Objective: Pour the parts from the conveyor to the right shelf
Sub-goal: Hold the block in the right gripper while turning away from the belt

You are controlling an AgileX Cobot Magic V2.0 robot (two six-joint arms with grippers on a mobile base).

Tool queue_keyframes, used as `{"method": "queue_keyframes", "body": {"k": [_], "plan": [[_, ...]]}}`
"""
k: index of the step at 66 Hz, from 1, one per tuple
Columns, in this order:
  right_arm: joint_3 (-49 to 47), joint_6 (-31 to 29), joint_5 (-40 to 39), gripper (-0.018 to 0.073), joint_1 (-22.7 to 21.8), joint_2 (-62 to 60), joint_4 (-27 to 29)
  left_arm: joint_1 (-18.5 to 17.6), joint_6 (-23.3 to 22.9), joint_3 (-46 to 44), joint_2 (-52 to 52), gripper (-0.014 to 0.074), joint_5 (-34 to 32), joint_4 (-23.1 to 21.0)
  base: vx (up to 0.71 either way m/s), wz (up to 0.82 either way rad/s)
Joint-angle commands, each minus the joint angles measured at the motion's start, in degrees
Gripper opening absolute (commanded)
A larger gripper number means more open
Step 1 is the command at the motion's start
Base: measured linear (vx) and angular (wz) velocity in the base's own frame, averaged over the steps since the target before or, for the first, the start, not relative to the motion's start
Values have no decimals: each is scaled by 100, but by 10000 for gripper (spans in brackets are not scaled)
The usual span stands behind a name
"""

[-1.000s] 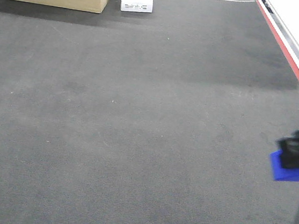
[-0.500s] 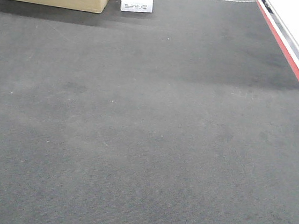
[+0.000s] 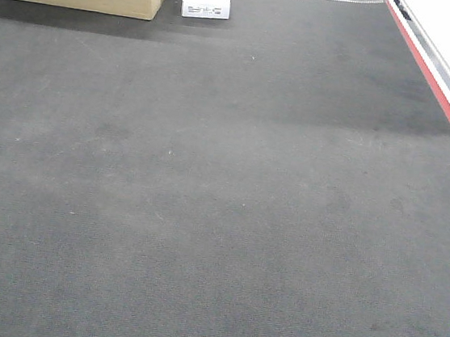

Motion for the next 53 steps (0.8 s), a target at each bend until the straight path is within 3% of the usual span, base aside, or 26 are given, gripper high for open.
{"method": "queue_keyframes", "body": {"k": [1,53], "plan": [[-155,-23,-941,-5,-26,101,-2,22,-49,-112,97,-6,-452,-45,0,0],[-155,-28,-1104,-5,-26,101,-2,22,-49,-112,97,-6,-452,-45,0,0]]}}
